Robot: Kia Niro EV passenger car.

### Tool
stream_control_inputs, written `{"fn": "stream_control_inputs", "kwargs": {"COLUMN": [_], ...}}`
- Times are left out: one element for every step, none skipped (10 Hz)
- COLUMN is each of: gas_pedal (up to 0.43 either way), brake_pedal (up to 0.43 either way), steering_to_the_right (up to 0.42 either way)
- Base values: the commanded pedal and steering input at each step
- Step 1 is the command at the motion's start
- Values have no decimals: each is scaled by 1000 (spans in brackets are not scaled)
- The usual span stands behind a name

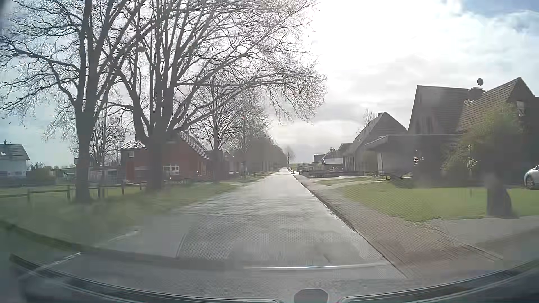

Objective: Follow the waypoints while adhering to traffic rules and regulations

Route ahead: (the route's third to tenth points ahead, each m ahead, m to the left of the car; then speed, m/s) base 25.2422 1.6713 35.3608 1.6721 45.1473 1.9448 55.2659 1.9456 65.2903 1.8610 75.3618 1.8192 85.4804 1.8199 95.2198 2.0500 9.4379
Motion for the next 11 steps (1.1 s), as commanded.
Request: {"fn": "stream_control_inputs", "kwargs": {"gas_pedal": [157,157,157,157,157,157,157,157,157,157,157], "brake_pedal": [0,0,0,0,0,0,0,0,0,0,0], "steering_to_the_right": [-4,-4,-5,-5,-5,-4,-3,-3,-3,-3,-3]}}
